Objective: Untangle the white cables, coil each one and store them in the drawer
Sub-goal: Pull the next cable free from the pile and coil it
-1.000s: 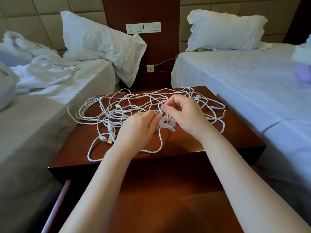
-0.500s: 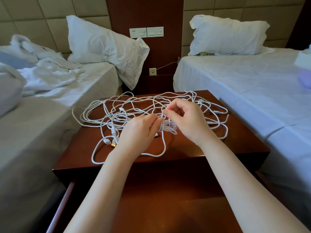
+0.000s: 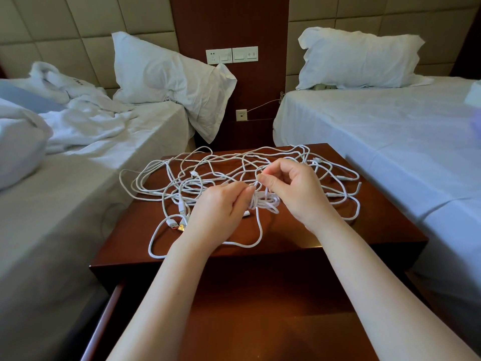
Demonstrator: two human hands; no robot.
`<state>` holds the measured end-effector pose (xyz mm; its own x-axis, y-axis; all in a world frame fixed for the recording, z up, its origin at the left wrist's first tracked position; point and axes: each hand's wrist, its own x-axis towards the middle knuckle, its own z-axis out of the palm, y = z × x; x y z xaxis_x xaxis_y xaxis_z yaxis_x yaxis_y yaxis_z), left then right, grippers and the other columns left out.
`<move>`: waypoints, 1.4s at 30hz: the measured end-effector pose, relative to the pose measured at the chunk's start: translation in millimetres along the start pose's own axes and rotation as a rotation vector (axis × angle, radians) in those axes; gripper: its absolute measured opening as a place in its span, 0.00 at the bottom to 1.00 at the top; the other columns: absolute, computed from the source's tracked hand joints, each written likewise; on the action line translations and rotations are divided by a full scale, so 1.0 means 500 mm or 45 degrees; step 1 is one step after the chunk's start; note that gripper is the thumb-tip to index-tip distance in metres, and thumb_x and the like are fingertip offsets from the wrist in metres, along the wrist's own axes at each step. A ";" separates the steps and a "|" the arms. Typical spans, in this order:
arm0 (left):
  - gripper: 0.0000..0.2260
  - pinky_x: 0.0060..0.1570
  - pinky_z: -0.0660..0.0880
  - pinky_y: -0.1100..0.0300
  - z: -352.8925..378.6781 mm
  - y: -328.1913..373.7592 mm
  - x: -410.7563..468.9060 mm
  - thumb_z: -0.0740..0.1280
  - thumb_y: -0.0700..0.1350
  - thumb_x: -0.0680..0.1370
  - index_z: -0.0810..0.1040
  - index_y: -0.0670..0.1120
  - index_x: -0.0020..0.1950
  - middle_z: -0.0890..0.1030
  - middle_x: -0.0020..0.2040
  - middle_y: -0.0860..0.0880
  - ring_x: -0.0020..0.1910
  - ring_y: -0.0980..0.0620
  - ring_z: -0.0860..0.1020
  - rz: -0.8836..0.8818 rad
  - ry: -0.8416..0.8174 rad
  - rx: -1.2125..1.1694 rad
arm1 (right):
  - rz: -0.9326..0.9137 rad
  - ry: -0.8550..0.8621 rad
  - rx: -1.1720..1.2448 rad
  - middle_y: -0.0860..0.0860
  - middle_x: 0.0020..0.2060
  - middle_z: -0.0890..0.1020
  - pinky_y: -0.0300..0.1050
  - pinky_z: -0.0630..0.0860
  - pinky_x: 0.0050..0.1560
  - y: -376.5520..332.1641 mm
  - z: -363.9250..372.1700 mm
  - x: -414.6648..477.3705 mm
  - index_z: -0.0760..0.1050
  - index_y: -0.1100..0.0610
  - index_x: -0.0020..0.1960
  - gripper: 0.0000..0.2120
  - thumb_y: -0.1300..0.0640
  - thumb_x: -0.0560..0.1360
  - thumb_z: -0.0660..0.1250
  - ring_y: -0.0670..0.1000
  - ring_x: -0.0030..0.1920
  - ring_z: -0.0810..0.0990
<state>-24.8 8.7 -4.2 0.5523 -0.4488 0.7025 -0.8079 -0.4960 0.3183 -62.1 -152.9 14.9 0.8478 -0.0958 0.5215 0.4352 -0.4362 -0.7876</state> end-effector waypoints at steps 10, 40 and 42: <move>0.19 0.27 0.62 0.73 0.002 0.012 0.002 0.62 0.42 0.80 0.63 0.55 0.30 0.62 0.25 0.59 0.25 0.60 0.68 -0.160 0.206 -0.155 | 0.031 -0.032 -0.014 0.43 0.32 0.77 0.30 0.71 0.35 0.000 -0.003 0.002 0.79 0.51 0.38 0.06 0.56 0.75 0.71 0.40 0.35 0.74; 0.09 0.33 0.74 0.53 -0.001 0.016 0.012 0.60 0.46 0.81 0.73 0.49 0.41 0.75 0.28 0.51 0.25 0.57 0.74 -0.757 0.322 -0.432 | 0.060 -0.312 -0.060 0.36 0.49 0.77 0.30 0.75 0.45 0.016 0.004 0.002 0.75 0.43 0.63 0.17 0.50 0.75 0.70 0.36 0.49 0.76; 0.09 0.36 0.76 0.47 -0.001 0.013 0.011 0.60 0.46 0.81 0.72 0.51 0.40 0.75 0.29 0.51 0.28 0.55 0.75 -0.779 0.335 -0.472 | 0.023 -0.300 -0.109 0.35 0.48 0.79 0.30 0.74 0.44 0.017 0.007 0.000 0.77 0.46 0.63 0.18 0.53 0.74 0.71 0.35 0.47 0.77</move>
<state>-26.9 3.4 1.8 0.8942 0.0407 0.4458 -0.4153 -0.2965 0.8600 -57.5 -153.5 7.0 0.9068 0.1030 0.4088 0.4008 -0.5116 -0.7600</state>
